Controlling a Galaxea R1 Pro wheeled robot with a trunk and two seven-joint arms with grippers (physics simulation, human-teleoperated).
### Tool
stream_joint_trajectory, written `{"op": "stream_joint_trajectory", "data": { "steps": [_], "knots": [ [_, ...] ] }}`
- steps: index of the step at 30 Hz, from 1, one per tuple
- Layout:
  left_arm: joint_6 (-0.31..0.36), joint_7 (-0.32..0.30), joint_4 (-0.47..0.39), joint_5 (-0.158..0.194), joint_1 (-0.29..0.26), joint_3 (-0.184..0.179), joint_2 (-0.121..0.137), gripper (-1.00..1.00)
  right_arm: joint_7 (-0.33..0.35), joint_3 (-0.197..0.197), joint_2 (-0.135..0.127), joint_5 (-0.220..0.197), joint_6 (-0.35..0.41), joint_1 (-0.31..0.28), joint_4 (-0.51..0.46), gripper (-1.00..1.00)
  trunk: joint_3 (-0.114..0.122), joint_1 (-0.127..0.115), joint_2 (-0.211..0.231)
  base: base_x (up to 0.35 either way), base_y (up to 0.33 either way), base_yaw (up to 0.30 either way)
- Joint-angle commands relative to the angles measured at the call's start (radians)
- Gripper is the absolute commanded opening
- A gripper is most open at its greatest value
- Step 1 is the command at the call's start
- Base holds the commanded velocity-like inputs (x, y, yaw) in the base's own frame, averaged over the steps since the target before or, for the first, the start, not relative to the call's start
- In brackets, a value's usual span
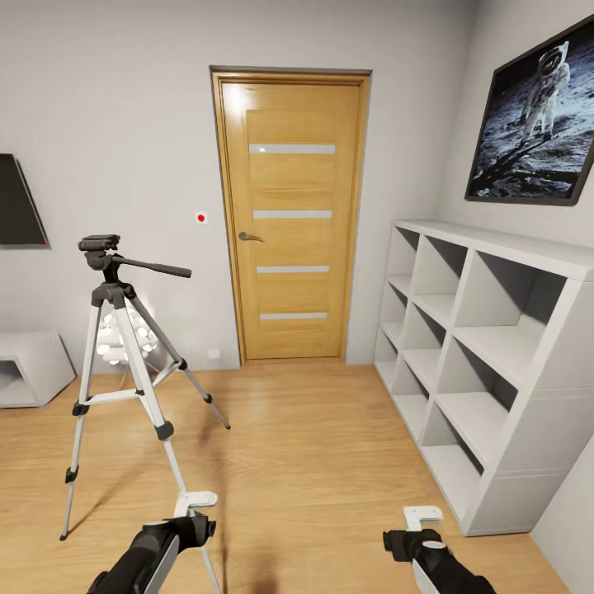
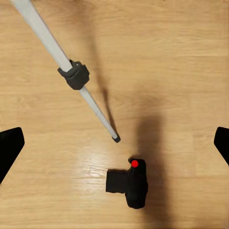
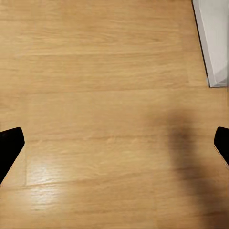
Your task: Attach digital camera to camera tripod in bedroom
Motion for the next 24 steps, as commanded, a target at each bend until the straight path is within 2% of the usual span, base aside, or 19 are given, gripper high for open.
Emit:
{"op": "stream_joint_trajectory", "data": {
  "steps": [1,10,24],
  "knots": [
    [0.004,0.013,-0.004,0.005,-0.002,0.001,-0.001,1.00,-0.002,0.002,0.000,0.006,0.005,-0.002,-0.011,1.00,-0.001,0.000,-0.001,0.000,0.000,0.000],
    [-0.003,0.070,-0.011,0.006,-0.004,0.002,-0.001,1.00,0.001,0.006,-0.002,0.010,0.018,-0.004,-0.028,1.00,-0.001,0.000,-0.001,0.000,-0.096,0.000],
    [-0.004,0.078,-0.011,0.008,-0.004,0.001,-0.001,1.00,0.002,0.010,-0.002,0.010,0.021,-0.004,-0.030,1.00,-0.001,0.000,-0.001,0.000,-0.020,0.000]
  ]
}}
